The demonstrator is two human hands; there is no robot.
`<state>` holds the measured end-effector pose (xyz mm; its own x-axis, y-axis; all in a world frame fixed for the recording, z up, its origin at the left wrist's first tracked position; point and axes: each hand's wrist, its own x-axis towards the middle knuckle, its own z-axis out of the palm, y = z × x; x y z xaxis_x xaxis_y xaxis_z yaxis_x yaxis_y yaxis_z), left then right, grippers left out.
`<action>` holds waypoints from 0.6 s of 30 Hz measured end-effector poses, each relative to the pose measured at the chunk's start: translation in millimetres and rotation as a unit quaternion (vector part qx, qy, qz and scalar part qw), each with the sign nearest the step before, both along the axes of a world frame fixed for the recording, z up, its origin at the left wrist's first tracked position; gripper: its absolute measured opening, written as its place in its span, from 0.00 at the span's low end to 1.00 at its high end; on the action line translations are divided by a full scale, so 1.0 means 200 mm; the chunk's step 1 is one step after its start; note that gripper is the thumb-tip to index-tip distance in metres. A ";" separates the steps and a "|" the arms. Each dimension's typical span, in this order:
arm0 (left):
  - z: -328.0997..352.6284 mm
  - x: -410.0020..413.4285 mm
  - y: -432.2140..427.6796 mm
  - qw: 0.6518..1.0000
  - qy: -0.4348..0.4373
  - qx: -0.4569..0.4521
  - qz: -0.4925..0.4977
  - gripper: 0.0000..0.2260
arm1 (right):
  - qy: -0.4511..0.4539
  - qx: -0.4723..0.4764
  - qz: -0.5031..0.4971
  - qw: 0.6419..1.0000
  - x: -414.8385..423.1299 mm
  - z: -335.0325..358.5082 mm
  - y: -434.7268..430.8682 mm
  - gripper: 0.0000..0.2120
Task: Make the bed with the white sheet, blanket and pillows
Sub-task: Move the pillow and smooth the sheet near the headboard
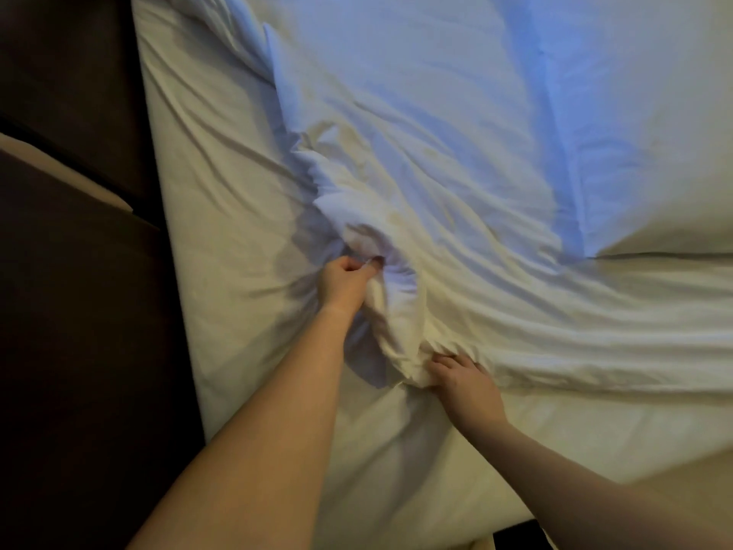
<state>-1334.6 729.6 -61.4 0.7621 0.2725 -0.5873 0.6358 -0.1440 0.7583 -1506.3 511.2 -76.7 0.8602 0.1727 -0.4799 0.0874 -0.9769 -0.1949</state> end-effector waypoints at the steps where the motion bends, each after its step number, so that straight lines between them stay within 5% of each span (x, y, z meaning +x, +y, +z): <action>1: 0.02 -0.02 0.03 1.000 -0.006 0.022 0.001 0.19 | -0.012 -0.002 -0.019 1.000 0.01 0.00 -0.02 0.10; 3: 0.08 -0.07 0.12 0.998 -0.016 0.064 -0.006 0.16 | -0.023 0.005 -0.043 0.999 0.02 0.03 -0.04 0.04; 6: 0.22 -0.18 0.30 0.991 -0.019 0.133 -0.018 0.12 | -0.043 0.059 -0.045 0.996 0.01 0.12 -0.06 0.10; 9: 0.40 -0.38 0.48 0.974 0.014 0.225 -0.024 0.10 | 0.037 0.100 -0.067 0.992 -0.03 0.26 -0.05 0.07; 15: 0.70 -0.90 0.82 0.874 0.063 0.462 -0.134 0.04 | 0.112 0.130 -0.026 0.985 -0.20 0.46 -0.05 0.06; 18: 0.81 -1.19 0.85 0.828 0.101 0.520 -0.182 0.09 | 0.140 0.129 0.026 0.981 -0.30 0.53 -0.02 0.05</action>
<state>-1573.0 899.7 100.5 0.8195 0.4854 -0.3046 0.5060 -0.8624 -0.0130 -1566.0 508.2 30.0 0.6878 0.3593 -0.6307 0.0435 -0.8877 -0.4583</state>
